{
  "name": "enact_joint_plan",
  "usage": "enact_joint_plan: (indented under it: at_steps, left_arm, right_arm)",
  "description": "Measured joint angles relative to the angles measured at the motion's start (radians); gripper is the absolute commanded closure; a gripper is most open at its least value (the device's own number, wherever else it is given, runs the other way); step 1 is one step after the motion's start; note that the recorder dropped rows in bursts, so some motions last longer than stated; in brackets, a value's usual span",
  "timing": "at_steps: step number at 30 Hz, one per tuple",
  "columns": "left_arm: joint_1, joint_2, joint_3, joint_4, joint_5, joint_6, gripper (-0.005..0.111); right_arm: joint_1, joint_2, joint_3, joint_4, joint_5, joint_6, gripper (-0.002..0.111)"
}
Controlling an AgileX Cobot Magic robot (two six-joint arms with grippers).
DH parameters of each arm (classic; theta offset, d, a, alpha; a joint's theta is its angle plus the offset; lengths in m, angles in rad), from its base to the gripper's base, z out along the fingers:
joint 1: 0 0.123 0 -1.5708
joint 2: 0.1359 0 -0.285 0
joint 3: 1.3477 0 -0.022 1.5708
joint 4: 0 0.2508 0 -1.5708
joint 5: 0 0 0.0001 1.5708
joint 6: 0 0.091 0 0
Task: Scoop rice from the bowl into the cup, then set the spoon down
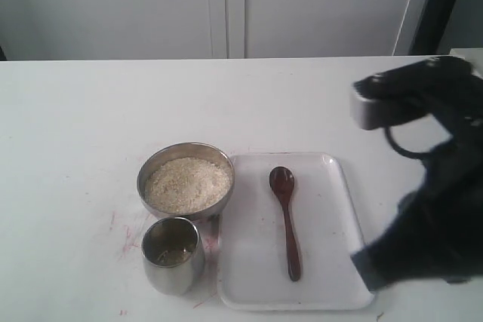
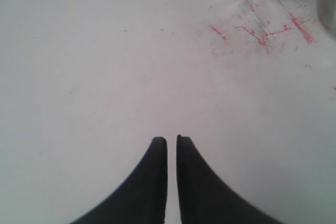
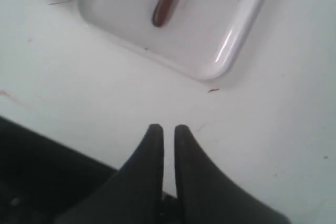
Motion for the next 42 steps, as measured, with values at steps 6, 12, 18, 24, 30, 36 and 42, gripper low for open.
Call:
enact_joint_plan:
  at_steps: [6, 12, 18, 24, 30, 36, 42]
  left_arm:
    - [0.000, 0.000, 0.000, 0.000, 0.000, 0.000, 0.092]
    - [0.000, 0.000, 0.000, 0.000, 0.000, 0.000, 0.092]
    - [0.000, 0.000, 0.000, 0.000, 0.000, 0.000, 0.092]
    - [0.000, 0.000, 0.000, 0.000, 0.000, 0.000, 0.092]
    - [0.000, 0.000, 0.000, 0.000, 0.000, 0.000, 0.092]
    - [0.000, 0.000, 0.000, 0.000, 0.000, 0.000, 0.092]
    - [0.000, 0.000, 0.000, 0.000, 0.000, 0.000, 0.092]
  right_arm:
    - [0.037, -0.297, 0.115, 0.199, -0.002, 0.011, 0.108]
    - [0.038, -0.501, 0.194, 0.244, -0.050, 0.008, 0.108]
    - [0.038, -0.585, 0.202, 0.216, -0.064, -0.012, 0.108]
    - [0.038, -0.602, 0.202, 0.098, -0.176, -0.014, 0.108]
    - [0.039, -0.626, 0.271, -0.112, -0.427, -0.016, 0.108]
    - [-0.080, -0.728, 0.451, -0.189, -0.706, -0.049, 0.108]
    - [-0.302, -0.841, 0.644, -0.198, -0.945, -0.082, 0.108]
